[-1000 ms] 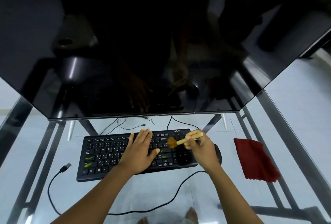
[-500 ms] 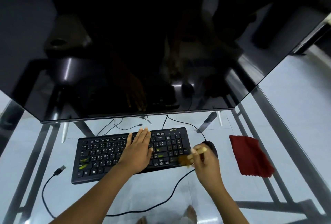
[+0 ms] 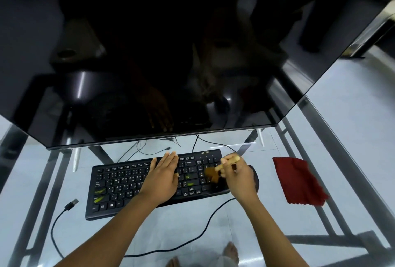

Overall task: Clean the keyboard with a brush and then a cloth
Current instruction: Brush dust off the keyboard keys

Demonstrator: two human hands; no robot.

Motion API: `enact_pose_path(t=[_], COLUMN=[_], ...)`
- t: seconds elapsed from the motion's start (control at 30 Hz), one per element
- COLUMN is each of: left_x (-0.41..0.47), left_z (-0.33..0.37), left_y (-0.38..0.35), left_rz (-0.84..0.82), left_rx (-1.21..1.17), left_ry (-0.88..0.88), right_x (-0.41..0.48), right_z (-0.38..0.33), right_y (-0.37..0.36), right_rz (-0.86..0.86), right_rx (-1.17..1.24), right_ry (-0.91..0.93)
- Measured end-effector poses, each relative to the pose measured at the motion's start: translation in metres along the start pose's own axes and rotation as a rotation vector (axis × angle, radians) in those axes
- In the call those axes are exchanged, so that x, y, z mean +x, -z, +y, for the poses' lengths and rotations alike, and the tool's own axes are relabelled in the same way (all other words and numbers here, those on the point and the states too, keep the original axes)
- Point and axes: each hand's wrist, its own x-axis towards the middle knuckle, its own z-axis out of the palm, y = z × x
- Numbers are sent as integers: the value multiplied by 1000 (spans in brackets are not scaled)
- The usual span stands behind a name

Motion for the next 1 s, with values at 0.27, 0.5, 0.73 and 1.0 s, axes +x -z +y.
enact_pose_path(t=[0.27,0.5,0.73,1.0], left_x=[0,-4,-27,-57], left_z=[0,-2,-24,-54], left_y=[-2,-4,0,11], left_rz=[16,49,141,12], left_rx=[26,67,68,83], left_ry=[-13,2,52,42], right_x=[14,19,6,-17], right_z=[-10,-21,-27,-48], right_y=[-14,-26,-53,-83], right_rz=[116,-33,-150,-213], right_rx=[-45,-194,-325,-377], right_ry=[38,163,366,467])
